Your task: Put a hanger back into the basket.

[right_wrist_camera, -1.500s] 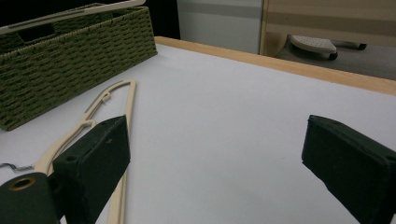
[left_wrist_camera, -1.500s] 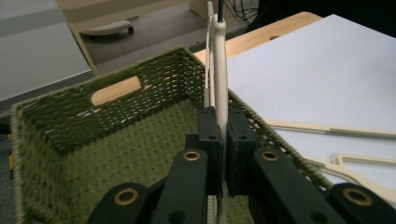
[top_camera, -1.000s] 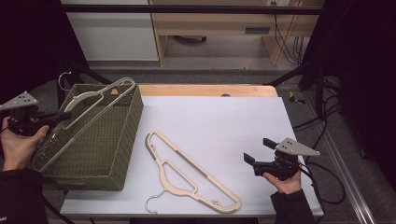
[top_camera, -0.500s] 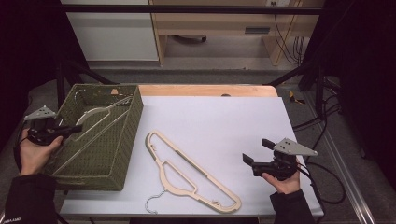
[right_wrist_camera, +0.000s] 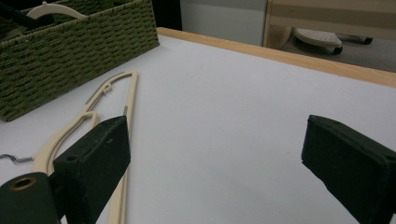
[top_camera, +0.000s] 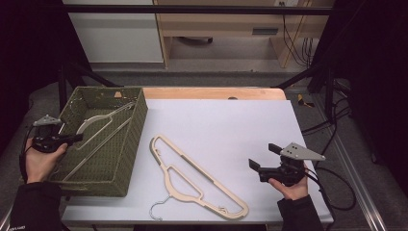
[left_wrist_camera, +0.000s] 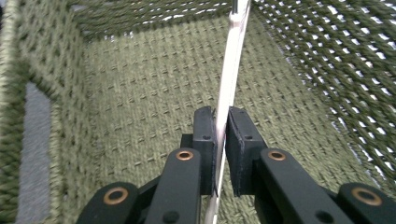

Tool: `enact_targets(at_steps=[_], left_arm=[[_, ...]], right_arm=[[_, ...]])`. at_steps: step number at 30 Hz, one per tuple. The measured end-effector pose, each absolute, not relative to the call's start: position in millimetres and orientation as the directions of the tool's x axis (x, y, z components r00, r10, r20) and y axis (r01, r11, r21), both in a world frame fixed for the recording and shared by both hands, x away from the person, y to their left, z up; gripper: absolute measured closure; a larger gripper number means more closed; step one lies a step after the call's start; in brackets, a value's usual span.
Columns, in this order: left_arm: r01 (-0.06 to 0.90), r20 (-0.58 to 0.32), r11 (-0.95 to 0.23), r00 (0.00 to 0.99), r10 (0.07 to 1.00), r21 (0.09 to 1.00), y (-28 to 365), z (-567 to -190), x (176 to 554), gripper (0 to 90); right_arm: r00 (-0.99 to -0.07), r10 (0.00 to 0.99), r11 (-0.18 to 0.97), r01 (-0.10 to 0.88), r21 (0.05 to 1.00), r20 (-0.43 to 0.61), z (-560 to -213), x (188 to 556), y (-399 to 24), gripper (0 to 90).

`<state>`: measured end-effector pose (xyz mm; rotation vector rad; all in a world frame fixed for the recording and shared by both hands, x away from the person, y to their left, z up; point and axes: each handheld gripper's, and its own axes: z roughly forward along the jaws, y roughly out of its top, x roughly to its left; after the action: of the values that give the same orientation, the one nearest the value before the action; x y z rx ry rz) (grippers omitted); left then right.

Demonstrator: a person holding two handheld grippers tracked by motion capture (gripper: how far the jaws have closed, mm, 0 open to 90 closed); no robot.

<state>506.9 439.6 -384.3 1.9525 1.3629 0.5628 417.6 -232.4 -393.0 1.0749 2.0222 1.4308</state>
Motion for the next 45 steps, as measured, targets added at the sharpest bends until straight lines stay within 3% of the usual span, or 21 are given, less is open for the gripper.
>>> enact_targets(at_steps=[9, 12, 19, 24, 27, 37, 39, 40, 45], left_arm=[[0.678, 0.018, -0.220, 0.291, 0.956, 0.701, 442.4, -388.9, 509.1, 70.5], [0.697, 0.030, -0.209, 0.260, 0.965, 0.686, 443.3, -390.3, 510.1, 62.7], [0.718, 0.016, -0.183, 0.233, 0.972, 0.672, 445.4, -391.6, 512.1, 55.0], [0.724, 0.019, -0.170, 0.212, 0.977, 0.668, 444.9, -390.3, 512.9, 41.6], [0.715, 0.006, -0.160, 0.212, 0.977, 0.681, 446.6, -388.2, 510.7, 40.3], [0.594, -0.023, -0.154, 0.280, 0.960, 0.790, 434.8, -360.1, 488.6, 29.2], [0.554, -0.024, -0.159, 0.308, 0.951, 0.817, 428.4, -352.9, 483.2, 23.9], [0.526, -0.032, -0.152, 0.323, 0.946, 0.837, 424.1, -348.5, 479.8, 16.8], [0.430, -0.046, -0.133, 0.381, 0.923, 0.893, 402.2, -330.6, 464.3, 8.2]], right_arm=[[-0.605, 0.792, 0.164, 0.340, 0.926, 0.082, -393.2, 417.5, -232.1, 8.4], [-0.602, 0.794, 0.162, 0.342, 0.926, 0.084, -394.0, 417.9, -230.5, 8.4], [-0.603, 0.794, 0.162, 0.341, 0.926, 0.083, -394.1, 418.0, -230.5, 8.4], [-0.608, 0.790, 0.167, 0.342, 0.925, 0.082, -394.3, 417.6, -230.3, 8.4], [-0.604, 0.793, 0.163, 0.342, 0.926, 0.084, -394.1, 417.4, -230.1, 8.4], [-0.607, 0.789, 0.152, 0.336, 0.929, 0.090, -392.4, 415.6, -230.9, 8.3], [-0.609, 0.788, 0.150, 0.332, 0.931, 0.090, -391.6, 415.1, -231.5, 8.3], [-0.605, 0.790, 0.141, 0.335, 0.932, 0.099, -390.9, 414.3, -230.8, 8.2], [-0.607, 0.788, 0.137, 0.333, 0.933, 0.101, -390.1, 414.0, -231.3, 8.1]])
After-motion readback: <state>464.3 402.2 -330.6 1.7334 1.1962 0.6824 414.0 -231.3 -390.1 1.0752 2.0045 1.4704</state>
